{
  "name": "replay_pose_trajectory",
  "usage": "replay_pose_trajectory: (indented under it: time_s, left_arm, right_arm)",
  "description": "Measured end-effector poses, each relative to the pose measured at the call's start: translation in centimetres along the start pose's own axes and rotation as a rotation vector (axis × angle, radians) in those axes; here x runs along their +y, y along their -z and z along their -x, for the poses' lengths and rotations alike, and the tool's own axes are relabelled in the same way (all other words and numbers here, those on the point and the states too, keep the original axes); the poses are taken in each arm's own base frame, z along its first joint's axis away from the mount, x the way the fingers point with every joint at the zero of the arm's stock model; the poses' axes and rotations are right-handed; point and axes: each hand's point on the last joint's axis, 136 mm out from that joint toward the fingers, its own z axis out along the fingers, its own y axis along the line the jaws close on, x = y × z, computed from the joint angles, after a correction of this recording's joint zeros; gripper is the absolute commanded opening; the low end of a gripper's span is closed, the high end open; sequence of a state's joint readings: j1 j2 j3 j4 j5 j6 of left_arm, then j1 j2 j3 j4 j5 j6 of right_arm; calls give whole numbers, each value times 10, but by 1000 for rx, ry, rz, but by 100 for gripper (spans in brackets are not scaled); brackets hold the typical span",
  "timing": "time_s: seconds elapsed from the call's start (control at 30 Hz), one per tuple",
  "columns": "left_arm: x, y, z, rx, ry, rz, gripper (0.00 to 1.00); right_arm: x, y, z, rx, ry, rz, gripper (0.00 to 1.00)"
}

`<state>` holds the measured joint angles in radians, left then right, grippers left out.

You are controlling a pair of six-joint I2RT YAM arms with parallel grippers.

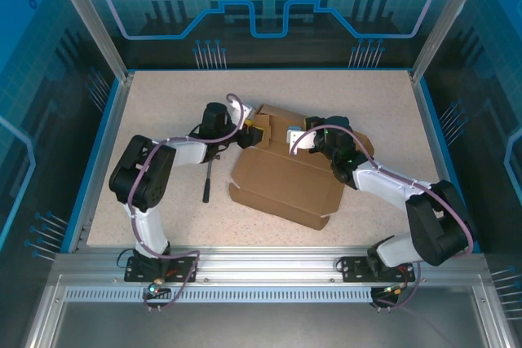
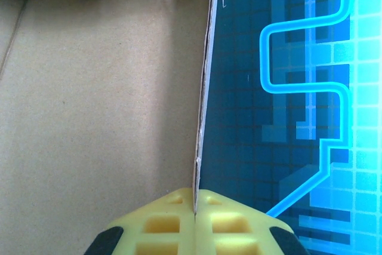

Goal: Fold the paper box

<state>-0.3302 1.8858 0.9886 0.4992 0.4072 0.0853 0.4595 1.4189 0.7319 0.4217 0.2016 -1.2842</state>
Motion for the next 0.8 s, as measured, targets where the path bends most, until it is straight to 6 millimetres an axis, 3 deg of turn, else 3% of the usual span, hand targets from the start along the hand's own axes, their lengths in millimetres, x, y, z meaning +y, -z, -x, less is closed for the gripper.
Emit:
replay_pose_trajectory:
  time_s: [0.3, 0.8]
  left_arm:
    - [4, -5, 3, -17, -26, 86, 43]
    - [13, -13, 3, -17, -74, 236, 41]
  right_arm:
    - [1, 0, 2, -2, 2, 2, 0]
    - [1, 0, 2, -2, 2, 2, 0]
